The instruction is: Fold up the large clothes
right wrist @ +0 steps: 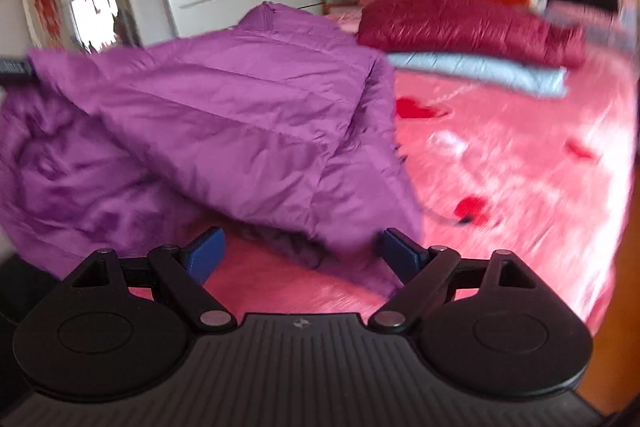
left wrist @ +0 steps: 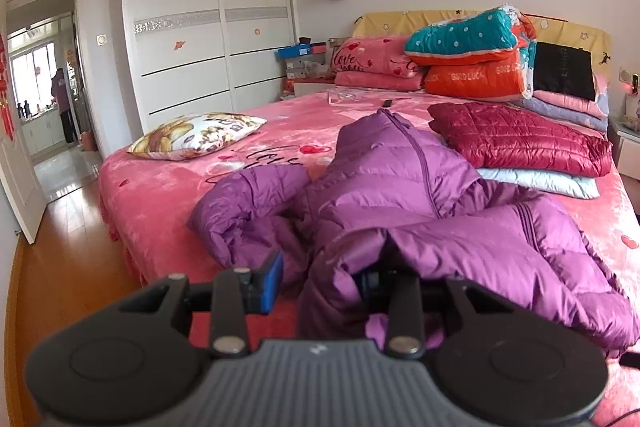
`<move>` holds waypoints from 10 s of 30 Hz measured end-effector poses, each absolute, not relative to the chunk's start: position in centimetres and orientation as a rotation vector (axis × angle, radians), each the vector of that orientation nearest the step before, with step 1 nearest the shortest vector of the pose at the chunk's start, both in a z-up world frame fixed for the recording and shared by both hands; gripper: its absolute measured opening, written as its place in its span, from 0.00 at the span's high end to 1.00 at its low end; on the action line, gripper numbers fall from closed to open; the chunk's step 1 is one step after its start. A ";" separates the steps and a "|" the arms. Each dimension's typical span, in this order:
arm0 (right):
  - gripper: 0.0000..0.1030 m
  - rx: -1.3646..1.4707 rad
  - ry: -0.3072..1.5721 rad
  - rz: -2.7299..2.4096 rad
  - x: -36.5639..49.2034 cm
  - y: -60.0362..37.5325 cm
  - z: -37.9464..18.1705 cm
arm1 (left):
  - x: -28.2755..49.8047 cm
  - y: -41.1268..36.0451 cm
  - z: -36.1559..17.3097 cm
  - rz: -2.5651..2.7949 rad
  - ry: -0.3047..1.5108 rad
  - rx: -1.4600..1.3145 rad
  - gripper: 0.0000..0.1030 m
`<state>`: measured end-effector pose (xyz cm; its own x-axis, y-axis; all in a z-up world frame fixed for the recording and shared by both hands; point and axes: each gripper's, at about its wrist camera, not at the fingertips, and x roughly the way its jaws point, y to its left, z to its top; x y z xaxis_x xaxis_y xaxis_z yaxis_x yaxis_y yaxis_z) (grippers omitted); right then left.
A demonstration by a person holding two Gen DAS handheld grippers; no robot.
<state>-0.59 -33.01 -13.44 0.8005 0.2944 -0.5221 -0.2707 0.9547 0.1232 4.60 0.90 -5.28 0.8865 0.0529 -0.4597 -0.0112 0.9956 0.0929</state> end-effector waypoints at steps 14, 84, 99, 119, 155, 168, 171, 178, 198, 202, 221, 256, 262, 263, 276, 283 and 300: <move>0.35 -0.177 0.404 0.106 4.6 -31.7 -14.2 | 3.9 -2.6 -8.8 -0.058 0.558 0.234 0.35; 0.02 0.278 0.495 0.061 5.5 -42.8 -7.6 | 2.6 -19.6 -14.2 -0.635 0.675 0.140 0.18; 0.00 0.037 0.742 0.057 18.3 -35.2 -18.0 | 8.2 -15.1 -22.9 -0.330 0.679 0.228 0.21; 0.00 0.180 0.691 0.105 16.8 -37.6 -15.6 | 8.4 -13.9 -13.6 -0.373 0.610 -0.029 0.14; 0.00 0.862 0.691 0.206 49.3 -40.8 -14.3 | 28.5 -12.4 -23.3 -0.239 0.571 -0.096 0.07; 0.00 0.881 0.596 0.781 45.0 -31.6 -10.9 | 26.1 -6.6 -20.7 -0.170 0.425 -0.331 0.11; 0.00 0.695 0.599 0.946 42.5 -28.3 -9.4 | 24.9 -3.5 -18.8 -0.057 0.305 -0.353 0.09; 0.00 0.143 0.742 1.060 36.0 -18.6 -11.3 | 23.1 1.6 -16.0 0.082 0.137 -0.450 0.09; 0.00 -0.215 0.731 0.921 24.4 -17.1 -8.0 | 26.8 -2.8 -18.8 -0.045 0.340 -0.254 0.00; 0.00 -0.031 0.715 0.834 27.2 -22.2 -4.9 | 26.7 -2.5 -19.5 -0.037 0.343 -0.264 0.00; 0.05 0.793 0.766 0.565 46.7 -28.8 -19.6 | 26.7 -2.3 -20.4 -0.064 0.331 -0.278 0.00; 0.92 0.648 -0.149 -0.405 15.7 -49.5 -6.5 | 31.1 -19.3 -16.0 -0.295 0.231 -0.018 0.01; 0.92 0.665 -0.018 -0.616 14.3 -56.6 -12.4 | 36.2 -25.3 -17.7 -0.345 0.317 0.088 0.01; 0.92 0.676 0.002 -0.636 14.8 -57.0 -13.0 | 36.7 -26.2 -18.1 -0.352 0.322 0.103 0.01; 0.73 0.621 0.185 -0.673 18.8 -56.8 -15.2 | 33.6 -27.6 -17.1 -0.402 0.377 0.189 0.01; 0.12 0.794 0.223 -0.559 17.0 -55.3 -15.7 | 27.5 -23.3 -14.8 -0.387 0.430 0.204 0.01; 0.02 1.263 0.374 -0.081 20.2 -48.6 -20.5 | 15.9 -25.0 -18.3 -0.426 0.617 0.158 0.01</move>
<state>20.24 -48.62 -20.52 0.9369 0.1445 -0.3185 0.2631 0.3089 0.9140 15.91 -25.02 -18.26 0.7322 -0.3391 -0.5907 0.4319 0.9018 0.0176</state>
